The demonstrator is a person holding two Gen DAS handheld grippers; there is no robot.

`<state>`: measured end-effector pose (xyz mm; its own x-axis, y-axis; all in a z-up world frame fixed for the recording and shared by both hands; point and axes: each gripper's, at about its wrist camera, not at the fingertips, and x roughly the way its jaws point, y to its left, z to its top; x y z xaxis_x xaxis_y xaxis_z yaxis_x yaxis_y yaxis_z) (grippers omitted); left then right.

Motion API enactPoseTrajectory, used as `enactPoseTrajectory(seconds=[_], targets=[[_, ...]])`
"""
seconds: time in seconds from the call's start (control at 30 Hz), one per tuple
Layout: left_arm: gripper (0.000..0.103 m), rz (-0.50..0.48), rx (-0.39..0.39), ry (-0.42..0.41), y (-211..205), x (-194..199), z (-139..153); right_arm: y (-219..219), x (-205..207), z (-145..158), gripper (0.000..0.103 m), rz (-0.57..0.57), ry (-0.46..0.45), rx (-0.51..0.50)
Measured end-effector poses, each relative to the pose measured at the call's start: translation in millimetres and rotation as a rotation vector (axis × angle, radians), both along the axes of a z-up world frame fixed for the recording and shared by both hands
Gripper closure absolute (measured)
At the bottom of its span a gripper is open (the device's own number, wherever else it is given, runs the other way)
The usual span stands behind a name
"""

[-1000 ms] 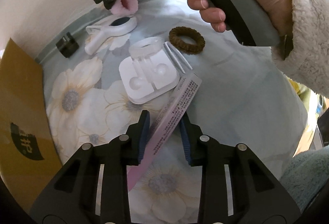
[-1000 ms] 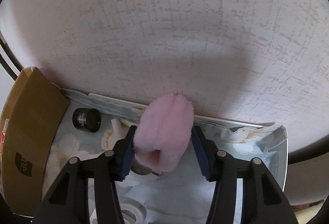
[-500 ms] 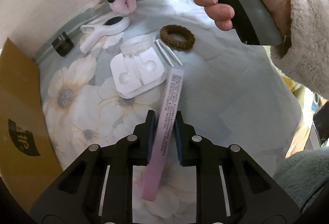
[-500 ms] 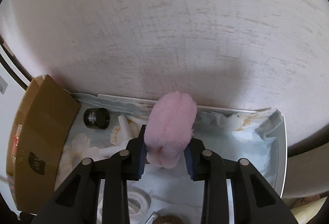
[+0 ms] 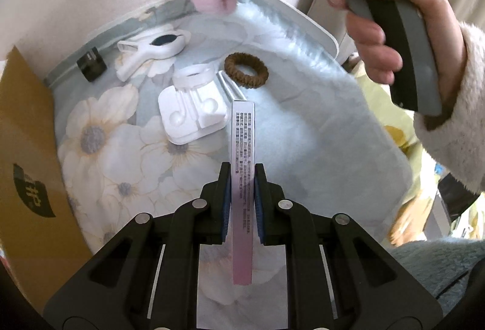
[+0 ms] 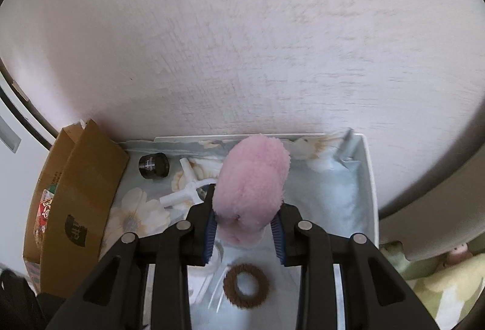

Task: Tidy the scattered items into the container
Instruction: 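Carry both items into the cardboard box and release them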

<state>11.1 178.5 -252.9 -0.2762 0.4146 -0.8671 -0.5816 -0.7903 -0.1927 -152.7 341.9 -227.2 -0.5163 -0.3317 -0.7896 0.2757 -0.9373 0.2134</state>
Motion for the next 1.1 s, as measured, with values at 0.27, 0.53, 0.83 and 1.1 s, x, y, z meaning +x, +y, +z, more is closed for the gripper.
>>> enactPoseTrajectory(seconds=[0.27, 0.53, 0.83, 1.1], targets=[[0.091, 0.019, 0.056, 0.031, -11.4, -5.6, 37.9, -7.5, 14.9, 36.7, 0.074, -0.048, 0.056, 0.002], [0.091, 0.097, 0.130, 0.108, -57.1, -4.9, 91.8, -49.2, 36.1, 85.8, 0.074, 0.019, 0.162, 0.046], [0.091, 0.308, 0.174, 0.205, -159.3, 0.1, 159.0, -138.0, 45.9, 122.0, 0.074, 0.178, 0.219, -0.037], [0.091, 0.505, 0.049, 0.186, -240.7, 4.8, 155.4, -237.0, 65.7, 108.3, 0.074, 0.382, 0.185, -0.045]])
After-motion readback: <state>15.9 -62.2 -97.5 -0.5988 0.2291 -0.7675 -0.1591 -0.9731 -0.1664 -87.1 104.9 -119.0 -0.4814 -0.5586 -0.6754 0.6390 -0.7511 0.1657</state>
